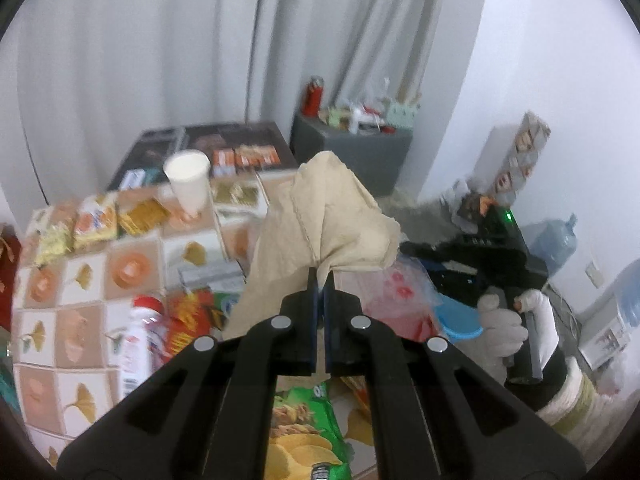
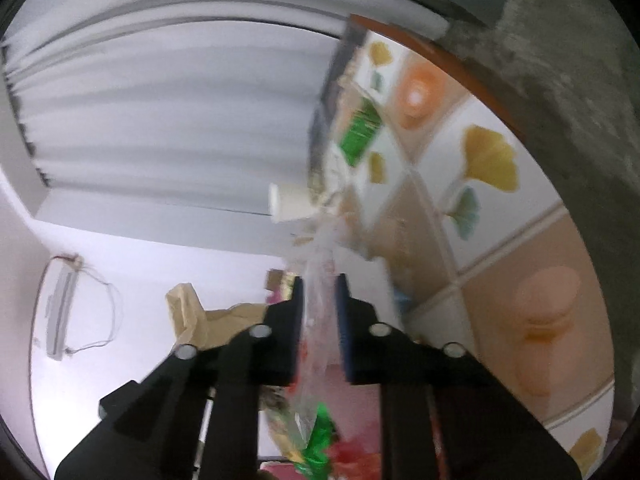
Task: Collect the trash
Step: 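Carry the napkin and bag to the blue basket and open both tools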
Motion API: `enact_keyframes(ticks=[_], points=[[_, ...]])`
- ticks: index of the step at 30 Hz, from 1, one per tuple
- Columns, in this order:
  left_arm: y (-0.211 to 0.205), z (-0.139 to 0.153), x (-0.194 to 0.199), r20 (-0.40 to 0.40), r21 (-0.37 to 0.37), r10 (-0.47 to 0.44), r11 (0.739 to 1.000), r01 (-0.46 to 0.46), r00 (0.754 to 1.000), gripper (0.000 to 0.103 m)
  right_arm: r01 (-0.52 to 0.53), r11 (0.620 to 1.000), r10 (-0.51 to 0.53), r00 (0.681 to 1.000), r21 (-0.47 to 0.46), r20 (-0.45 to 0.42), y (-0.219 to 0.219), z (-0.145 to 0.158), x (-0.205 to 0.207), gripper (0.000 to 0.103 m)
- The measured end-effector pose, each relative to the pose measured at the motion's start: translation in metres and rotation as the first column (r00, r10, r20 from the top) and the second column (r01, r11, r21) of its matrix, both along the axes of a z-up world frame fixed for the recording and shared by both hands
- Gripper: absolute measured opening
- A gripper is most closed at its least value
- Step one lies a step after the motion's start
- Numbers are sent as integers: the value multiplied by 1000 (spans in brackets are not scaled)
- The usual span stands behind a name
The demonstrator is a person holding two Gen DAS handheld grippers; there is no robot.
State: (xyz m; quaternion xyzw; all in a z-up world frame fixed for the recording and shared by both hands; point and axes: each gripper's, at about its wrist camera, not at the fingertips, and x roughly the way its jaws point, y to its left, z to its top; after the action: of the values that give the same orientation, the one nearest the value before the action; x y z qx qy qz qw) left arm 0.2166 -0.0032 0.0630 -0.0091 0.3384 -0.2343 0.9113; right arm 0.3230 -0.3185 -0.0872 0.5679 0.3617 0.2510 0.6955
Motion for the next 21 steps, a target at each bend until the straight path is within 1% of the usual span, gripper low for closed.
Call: enact_keyframes(ticks=[3,7,10,13,15,17,20,21], points=[[5,18,-6,21,-38,11,999,-10,1000,0,0,999,-3,998,47,61,-3,15,-8,9],[3,40,-17,57,-82,1,997,4,998,0,-1,998,-6,994,68,108,-5,30,-22,7],[-9,55,-24,64,-120,-36,992,43,997,0,4,997,-14,991,78,135,-12,42,-39,7],[-31,63,-26,50,-166,-101,980,108,994,0,36,996,-49,985,77,166,-31,54,-58,7],[-55,66,-22,29,-201,-161,966,164,986,0,71,996,-81,980,58,180,-47,61,-73,7],[-79,63,-16,-4,-233,-213,950,207,977,0,125,992,-128,975,27,181,-73,65,-95,7],[-132,50,-3,-85,-296,-318,913,280,944,0,210,977,-203,967,-30,156,-113,63,-125,7],[-155,43,3,-116,-316,-361,896,310,925,0,242,969,-233,962,-50,143,-129,60,-137,7]])
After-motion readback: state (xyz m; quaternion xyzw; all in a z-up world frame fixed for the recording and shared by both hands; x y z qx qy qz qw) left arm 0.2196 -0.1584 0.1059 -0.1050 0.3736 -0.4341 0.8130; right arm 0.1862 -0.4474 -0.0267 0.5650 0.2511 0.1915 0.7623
